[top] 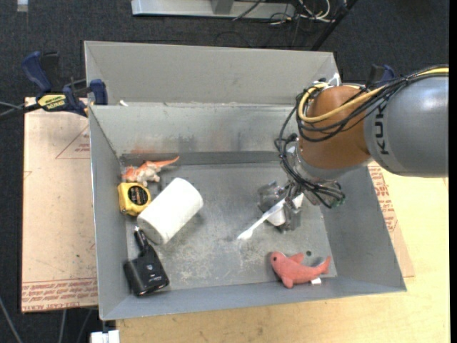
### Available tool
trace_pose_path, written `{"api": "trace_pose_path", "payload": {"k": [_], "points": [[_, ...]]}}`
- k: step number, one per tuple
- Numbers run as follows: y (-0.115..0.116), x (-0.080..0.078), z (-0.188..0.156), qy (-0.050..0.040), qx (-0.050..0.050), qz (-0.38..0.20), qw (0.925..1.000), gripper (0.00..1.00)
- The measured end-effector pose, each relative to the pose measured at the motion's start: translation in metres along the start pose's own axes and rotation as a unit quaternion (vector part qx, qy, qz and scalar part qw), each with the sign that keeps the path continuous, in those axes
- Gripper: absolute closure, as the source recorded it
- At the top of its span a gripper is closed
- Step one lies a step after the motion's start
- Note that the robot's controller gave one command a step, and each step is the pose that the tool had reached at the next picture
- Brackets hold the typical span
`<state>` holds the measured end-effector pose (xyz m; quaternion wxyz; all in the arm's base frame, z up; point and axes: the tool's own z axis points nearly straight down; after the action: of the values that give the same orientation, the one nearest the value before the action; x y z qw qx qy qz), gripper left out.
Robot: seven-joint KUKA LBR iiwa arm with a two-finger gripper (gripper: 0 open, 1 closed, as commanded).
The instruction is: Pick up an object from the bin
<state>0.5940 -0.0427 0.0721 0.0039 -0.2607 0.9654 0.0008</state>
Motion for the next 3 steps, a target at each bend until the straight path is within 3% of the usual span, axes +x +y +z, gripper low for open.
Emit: {"api": "trace_pose_path", "payload": {"k": [1,2,3], "points": [[0.000,0.000,0.000,0.0000,0.000,0.000,1.0000,1.00],[0.003,0.014,-0.113,-0.0017,0.000,-0.011,0.9999,1.00],[0.003,0.014,-0.113,-0.0016,0.000,-0.011,0.9999,1.00]]}}
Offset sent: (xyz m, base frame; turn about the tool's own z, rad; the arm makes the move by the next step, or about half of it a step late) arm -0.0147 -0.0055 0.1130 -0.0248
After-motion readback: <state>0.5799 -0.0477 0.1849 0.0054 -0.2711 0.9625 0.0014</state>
